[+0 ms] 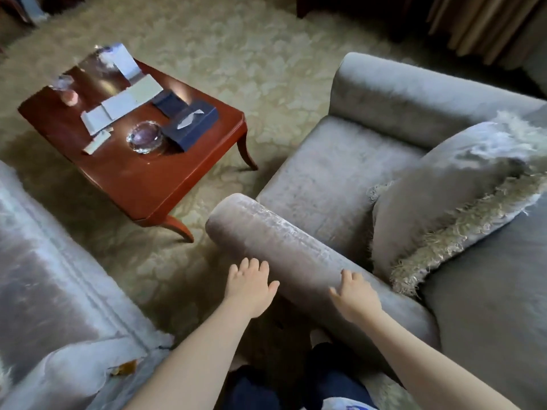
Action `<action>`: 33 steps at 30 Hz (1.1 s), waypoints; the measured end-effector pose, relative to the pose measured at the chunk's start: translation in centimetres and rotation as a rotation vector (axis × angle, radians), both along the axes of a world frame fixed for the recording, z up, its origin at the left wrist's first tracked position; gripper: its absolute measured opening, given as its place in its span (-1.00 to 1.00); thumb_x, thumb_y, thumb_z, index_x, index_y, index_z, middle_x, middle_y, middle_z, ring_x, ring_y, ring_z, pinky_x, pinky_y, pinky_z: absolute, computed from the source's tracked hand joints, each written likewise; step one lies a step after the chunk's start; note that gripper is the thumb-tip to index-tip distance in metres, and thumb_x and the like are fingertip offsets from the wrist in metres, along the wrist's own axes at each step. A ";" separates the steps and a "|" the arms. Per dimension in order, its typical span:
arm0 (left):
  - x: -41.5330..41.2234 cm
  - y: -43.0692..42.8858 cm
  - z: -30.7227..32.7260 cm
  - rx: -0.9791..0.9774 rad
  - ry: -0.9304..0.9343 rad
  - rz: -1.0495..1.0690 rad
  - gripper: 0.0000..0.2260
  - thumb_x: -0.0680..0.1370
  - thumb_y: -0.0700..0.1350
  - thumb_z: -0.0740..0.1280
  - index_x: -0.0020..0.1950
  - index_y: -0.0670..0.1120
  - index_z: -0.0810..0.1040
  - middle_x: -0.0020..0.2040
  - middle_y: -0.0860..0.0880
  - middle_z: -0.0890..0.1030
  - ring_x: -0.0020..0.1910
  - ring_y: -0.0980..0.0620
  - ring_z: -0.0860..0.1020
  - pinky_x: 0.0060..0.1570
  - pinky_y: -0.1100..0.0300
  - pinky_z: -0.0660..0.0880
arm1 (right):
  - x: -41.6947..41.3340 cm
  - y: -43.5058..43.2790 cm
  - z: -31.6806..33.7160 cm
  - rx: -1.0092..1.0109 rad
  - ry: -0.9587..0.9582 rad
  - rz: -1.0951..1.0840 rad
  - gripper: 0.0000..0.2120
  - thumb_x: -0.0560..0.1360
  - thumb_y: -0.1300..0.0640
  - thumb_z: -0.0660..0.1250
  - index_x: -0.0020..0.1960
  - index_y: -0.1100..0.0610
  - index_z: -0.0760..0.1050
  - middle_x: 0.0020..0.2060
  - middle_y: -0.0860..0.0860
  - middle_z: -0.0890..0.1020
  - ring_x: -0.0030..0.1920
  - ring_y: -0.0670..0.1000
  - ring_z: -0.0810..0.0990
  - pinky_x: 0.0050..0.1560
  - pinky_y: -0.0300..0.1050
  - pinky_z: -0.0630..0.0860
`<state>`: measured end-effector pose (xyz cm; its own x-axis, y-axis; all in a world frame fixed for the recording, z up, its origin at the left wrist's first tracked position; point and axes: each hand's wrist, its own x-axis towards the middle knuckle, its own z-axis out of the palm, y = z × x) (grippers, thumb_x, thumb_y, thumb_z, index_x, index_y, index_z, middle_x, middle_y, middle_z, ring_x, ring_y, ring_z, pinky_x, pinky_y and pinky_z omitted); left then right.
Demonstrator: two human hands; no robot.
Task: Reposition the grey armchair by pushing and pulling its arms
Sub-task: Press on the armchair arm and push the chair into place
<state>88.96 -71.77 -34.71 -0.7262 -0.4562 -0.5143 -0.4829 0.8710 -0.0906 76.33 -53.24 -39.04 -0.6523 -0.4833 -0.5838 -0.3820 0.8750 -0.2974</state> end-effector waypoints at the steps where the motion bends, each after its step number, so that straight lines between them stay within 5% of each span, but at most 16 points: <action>1: -0.5 -1.2 -0.7 0.007 -0.020 -0.055 -0.48 0.59 0.19 -0.02 0.44 -0.08 0.24 0.40 -0.11 0.34 0.40 -0.13 0.24 0.33 -0.07 0.18 | 0.1 -0.7 -0.5 0.020 0.005 -0.027 -0.52 0.54 -0.16 0.12 0.33 0.11 0.28 0.26 0.13 0.42 0.19 0.15 0.46 0.09 0.00 0.46; 6: -3.6 -8.4 -4.4 0.048 -0.070 -0.259 -0.51 0.58 0.20 -0.01 0.36 -0.09 0.32 0.37 -0.12 0.34 0.37 -0.13 0.26 0.27 -0.07 0.23 | -0.3 -5.4 -2.9 0.087 0.050 -0.167 -0.54 0.53 -0.13 0.11 0.31 0.12 0.28 0.28 0.12 0.39 0.22 0.15 0.42 0.08 0.01 0.45; 12: -9.3 -17.7 -10.5 0.125 -0.049 -0.324 -0.41 0.58 0.19 0.01 0.53 -0.08 0.04 0.54 -0.14 0.01 0.50 -0.16 -0.01 0.41 -0.09 0.04 | -0.8 -14.9 -7.2 0.129 0.126 -0.298 -0.48 0.54 -0.24 0.02 0.33 0.08 0.29 0.33 0.09 0.37 0.33 0.18 0.31 0.28 0.08 0.29; 16: -14.2 -21.2 -14.9 0.138 -0.022 -0.341 -0.44 0.58 0.22 -0.03 0.49 -0.06 0.19 0.50 -0.10 0.21 0.49 -0.10 0.07 0.42 -0.08 -0.03 | -2.3 -23.5 -11.0 0.047 0.148 -0.246 -0.49 0.54 -0.26 -0.07 0.29 0.02 0.35 0.34 0.01 0.41 0.36 0.10 0.29 0.32 0.17 0.16; 19: -15.9 -21.5 -17.8 0.077 0.069 -0.418 -0.52 0.57 0.20 -0.04 0.18 -0.04 0.50 0.23 -0.04 0.53 0.28 -0.04 0.39 0.31 -0.09 0.16 | -4.4 -26.6 -13.8 0.053 0.190 -0.323 -0.53 0.55 -0.18 -0.06 0.08 0.05 0.51 0.15 0.05 0.57 0.19 0.10 0.49 0.18 0.07 0.28; 22: -16.3 -21.7 -19.3 0.042 0.142 -0.426 -0.55 0.56 0.20 -0.04 -0.01 -0.03 0.54 0.06 -0.04 0.60 0.10 -0.07 0.50 0.13 -0.05 0.27 | -5.9 -27.5 -15.9 0.091 0.228 -0.392 -0.51 0.50 -0.13 -0.03 -0.03 0.12 0.58 0.01 0.11 0.63 0.05 0.14 0.58 0.00 -0.01 0.35; 33: -17.9 -21.9 -19.9 0.168 0.033 -0.436 -0.53 0.59 0.12 -0.08 0.17 -0.05 0.53 0.23 -0.09 0.53 0.22 -0.13 0.46 0.12 -0.01 0.33 | -6.3 -27.7 -15.8 0.097 0.219 -0.395 -0.47 0.53 -0.15 -0.04 0.03 0.15 0.59 0.04 0.13 0.62 0.07 0.16 0.57 -0.10 -0.05 0.32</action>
<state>71.03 -93.65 -54.64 -0.8488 -0.0173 -0.5284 -0.0692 0.9945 0.0786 70.07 -80.91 -54.88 -0.8887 -0.1234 -0.4415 -0.0590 0.9859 -0.1567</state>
